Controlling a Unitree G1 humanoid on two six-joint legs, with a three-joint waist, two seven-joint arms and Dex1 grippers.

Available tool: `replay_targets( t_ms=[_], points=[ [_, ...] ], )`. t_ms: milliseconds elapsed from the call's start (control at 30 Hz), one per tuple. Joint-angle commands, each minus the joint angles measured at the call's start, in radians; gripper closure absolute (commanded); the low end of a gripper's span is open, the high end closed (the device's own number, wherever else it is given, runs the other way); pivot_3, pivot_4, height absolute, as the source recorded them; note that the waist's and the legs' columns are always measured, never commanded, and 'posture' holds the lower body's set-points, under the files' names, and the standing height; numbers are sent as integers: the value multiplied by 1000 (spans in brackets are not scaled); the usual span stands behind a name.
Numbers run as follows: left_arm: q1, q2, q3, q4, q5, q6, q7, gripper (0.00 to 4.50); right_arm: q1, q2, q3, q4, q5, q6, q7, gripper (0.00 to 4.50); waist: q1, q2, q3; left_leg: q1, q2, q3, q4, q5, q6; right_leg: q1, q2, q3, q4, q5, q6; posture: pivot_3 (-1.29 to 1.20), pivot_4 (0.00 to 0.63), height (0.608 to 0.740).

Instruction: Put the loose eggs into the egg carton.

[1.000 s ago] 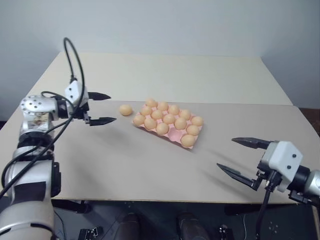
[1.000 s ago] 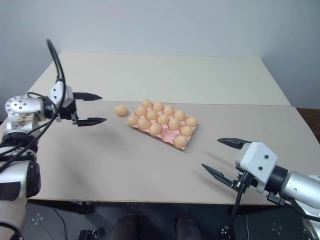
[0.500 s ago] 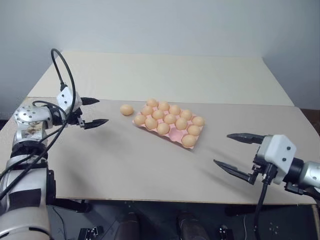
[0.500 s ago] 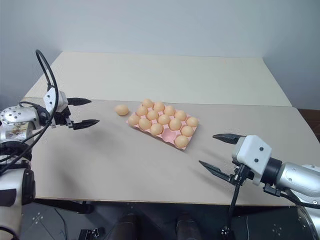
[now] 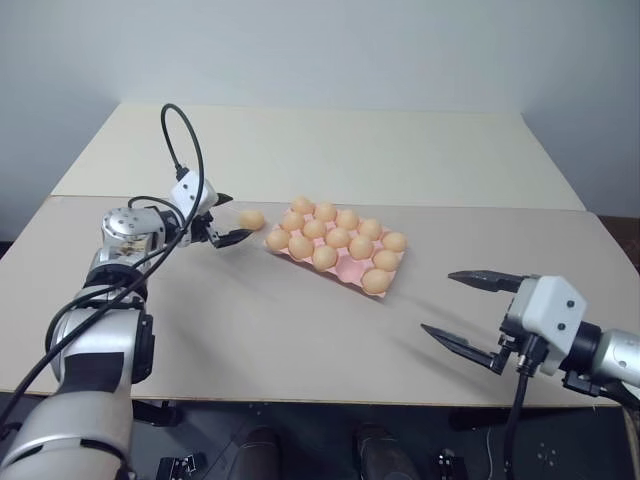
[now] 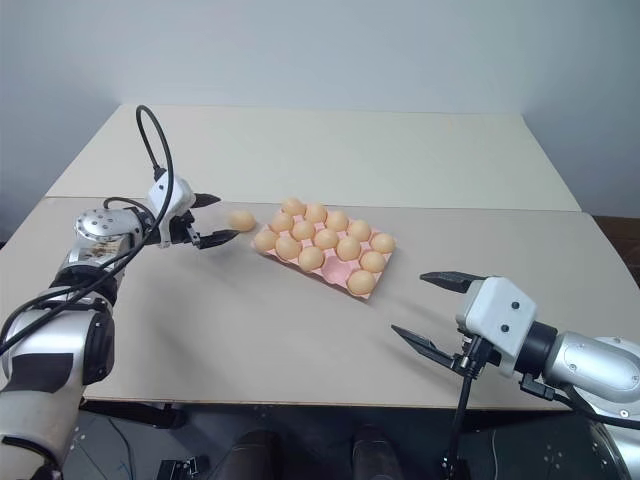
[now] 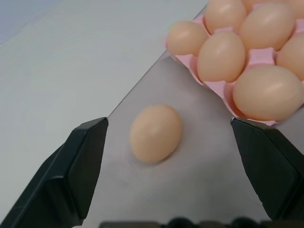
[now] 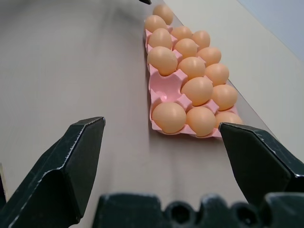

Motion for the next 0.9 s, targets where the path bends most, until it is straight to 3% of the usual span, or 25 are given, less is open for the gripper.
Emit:
replay_targets(
  t_ms=[33,700,800,900],
  points=[
    [-25,-3,8,10,20,6,100,19,12,8,-43,-49,16,5,-20,0,0,0,0,0,0,0,0,0,0,0,0,0,0,0,0,0,150,740],
    [-16,-137,29,49,68,124,299,19,24,-9,-89,-51,36,33,-23,0,5,0,0,0,-1,0,0,0,0,0,0,0,0,0,0,0,150,740],
    [-14,-141,36,50,67,126,312,622,34,-7,-96,-55,36,34,-24,0,4,0,0,0,-1,0,0,0,0,0,0,0,0,0,0,0,150,740],
    [-12,-142,37,53,69,136,324,1582,42,-7,-98,-54,32,34,-25,0,4,0,0,0,-1,0,0,0,0,0,0,0,0,0,0,0,150,740]
  ],
)
